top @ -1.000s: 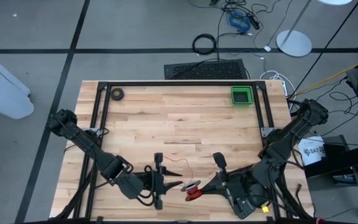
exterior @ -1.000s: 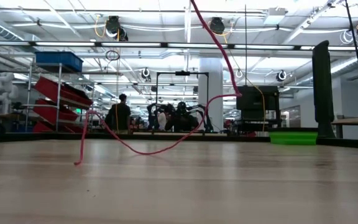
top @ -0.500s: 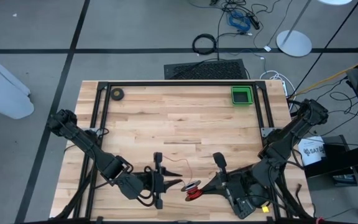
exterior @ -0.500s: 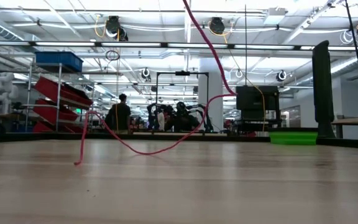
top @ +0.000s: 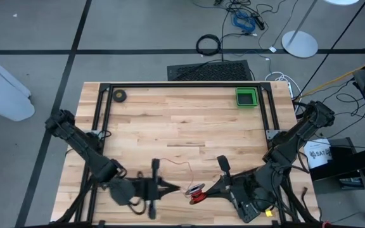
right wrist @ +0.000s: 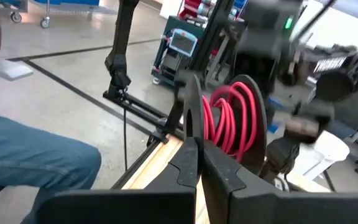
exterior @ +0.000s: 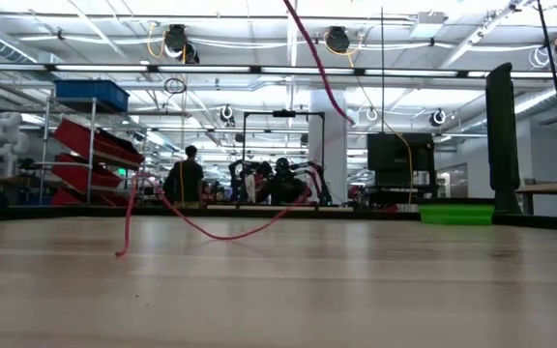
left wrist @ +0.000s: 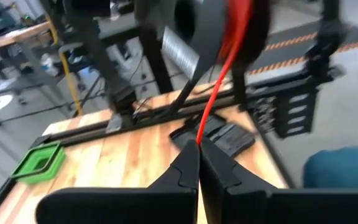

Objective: Coil cords
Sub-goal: Uncoil the red wire on the black spool

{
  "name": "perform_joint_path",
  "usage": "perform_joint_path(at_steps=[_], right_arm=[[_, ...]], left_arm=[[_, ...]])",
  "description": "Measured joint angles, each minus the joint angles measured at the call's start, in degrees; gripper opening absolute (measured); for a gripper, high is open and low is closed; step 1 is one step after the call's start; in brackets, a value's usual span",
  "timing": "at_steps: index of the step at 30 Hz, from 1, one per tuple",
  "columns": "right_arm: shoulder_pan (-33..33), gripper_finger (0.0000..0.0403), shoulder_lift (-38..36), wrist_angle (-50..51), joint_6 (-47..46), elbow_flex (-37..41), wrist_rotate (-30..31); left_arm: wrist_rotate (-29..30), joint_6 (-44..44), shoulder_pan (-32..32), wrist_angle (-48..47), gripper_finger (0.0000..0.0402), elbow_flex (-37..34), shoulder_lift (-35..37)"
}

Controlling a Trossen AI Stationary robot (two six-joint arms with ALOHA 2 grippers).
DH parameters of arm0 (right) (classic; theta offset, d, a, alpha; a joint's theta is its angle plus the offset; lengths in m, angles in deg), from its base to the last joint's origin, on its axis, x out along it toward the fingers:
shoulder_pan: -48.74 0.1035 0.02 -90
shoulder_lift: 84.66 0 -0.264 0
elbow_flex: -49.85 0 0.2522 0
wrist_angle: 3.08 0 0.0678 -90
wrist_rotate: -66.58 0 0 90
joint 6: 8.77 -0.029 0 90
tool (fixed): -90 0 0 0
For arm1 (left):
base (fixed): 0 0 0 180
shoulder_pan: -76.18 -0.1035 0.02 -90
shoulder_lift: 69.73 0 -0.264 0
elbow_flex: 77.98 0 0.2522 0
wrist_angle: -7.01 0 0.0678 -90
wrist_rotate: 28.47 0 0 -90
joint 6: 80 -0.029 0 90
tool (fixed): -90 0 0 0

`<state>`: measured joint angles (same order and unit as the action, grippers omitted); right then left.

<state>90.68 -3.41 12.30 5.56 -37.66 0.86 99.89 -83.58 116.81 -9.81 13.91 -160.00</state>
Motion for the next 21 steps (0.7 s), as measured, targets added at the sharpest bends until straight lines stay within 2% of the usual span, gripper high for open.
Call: perform_joint_path(at_steps=[4,10,21], right_arm=[[0.0,0.0,0.0,0.4,-0.9,0.0,0.0],[-0.7,0.0,0.5,0.5,-3.4,0.0,-0.7],[-5.5,0.0,4.1,0.2,-6.6,0.0,-9.4]], left_arm=[[3.8,-1.9,2.9,1.2,0.0003,0.0,1.8],[9.9,-9.3,6.5,4.9,0.0002,0.0,2.3],[12.2,-13.7,7.0,8.5,0.0002,0.0,2.3]])
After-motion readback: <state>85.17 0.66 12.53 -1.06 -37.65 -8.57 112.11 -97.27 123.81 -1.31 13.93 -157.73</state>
